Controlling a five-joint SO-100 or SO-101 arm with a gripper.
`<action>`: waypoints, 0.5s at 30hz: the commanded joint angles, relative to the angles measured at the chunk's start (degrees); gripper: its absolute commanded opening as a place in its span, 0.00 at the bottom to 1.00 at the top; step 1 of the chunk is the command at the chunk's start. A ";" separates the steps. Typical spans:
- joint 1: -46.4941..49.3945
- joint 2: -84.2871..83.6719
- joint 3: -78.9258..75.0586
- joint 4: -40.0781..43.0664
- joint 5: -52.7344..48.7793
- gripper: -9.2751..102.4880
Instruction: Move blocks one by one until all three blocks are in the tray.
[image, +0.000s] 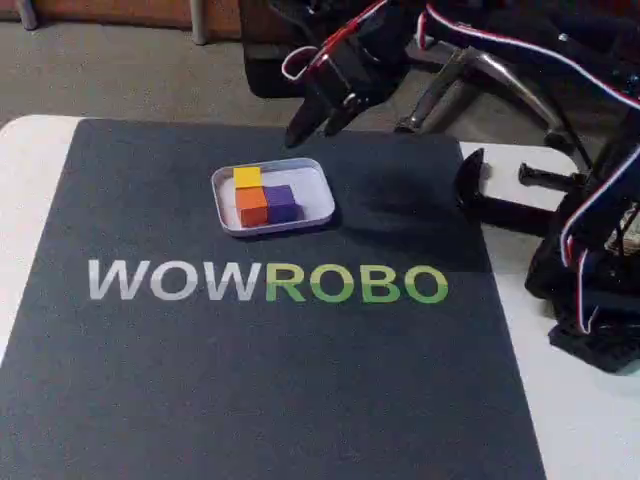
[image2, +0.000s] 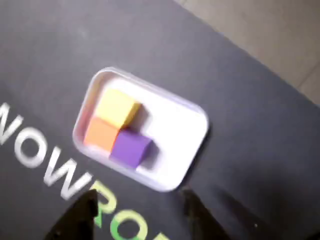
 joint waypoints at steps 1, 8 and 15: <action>-1.58 7.21 2.46 -0.09 -2.46 0.25; -9.93 27.69 18.54 -1.05 -12.92 0.24; -17.14 40.25 31.20 -6.86 -25.84 0.19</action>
